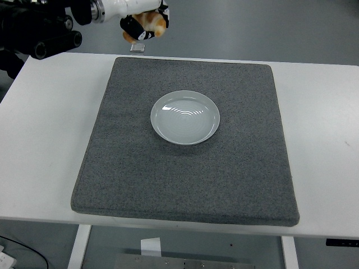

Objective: Place the bread on the plate

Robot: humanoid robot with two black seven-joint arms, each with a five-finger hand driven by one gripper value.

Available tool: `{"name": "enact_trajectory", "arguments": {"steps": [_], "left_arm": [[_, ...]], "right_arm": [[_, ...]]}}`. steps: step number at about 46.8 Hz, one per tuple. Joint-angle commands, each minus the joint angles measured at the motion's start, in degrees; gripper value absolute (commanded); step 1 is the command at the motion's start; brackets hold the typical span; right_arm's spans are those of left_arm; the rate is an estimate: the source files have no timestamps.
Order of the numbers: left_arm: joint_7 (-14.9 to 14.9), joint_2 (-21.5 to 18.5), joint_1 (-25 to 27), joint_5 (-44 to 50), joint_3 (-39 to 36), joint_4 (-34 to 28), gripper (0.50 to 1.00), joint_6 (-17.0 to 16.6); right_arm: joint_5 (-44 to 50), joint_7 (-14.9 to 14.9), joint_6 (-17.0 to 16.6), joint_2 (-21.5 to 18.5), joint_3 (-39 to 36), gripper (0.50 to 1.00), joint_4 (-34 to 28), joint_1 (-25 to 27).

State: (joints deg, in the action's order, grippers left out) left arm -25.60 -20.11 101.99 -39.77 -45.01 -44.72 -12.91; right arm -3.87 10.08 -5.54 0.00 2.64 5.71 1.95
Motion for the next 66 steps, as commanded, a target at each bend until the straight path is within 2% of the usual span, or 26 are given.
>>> {"name": "enact_trajectory", "arguments": {"steps": [1,9,35,49,66], "left_arm": [[-0.1,-0.1,2.2,0.3,0.1,-0.1,0.5,0.7],[-0.1,0.0,4.7,0.7,0.1,-1.5,0.5,1.2],[-1.1,3.8,3.6,-0.4,1.1,-14.7,0.5,-1.0],[-1.4,8.2,-2.0,-4.4,0.4,-14.0,0.5,-1.6],[-1.4,9.4,-7.1,-7.1,-0.1,-10.5,0.5,-1.6]], "right_arm": [[0.0,0.0,0.0,0.0,0.0,0.932,0.0,0.0],[0.0,0.0,0.0,0.0,0.0,0.932,0.0,0.0],[0.0,0.0,0.0,0.0,0.0,0.932,0.0,0.0],[0.0,0.0,0.0,0.0,0.0,0.932,0.0,0.0],[0.0,0.0,0.0,0.0,0.0,0.932,0.0,0.0]]}}
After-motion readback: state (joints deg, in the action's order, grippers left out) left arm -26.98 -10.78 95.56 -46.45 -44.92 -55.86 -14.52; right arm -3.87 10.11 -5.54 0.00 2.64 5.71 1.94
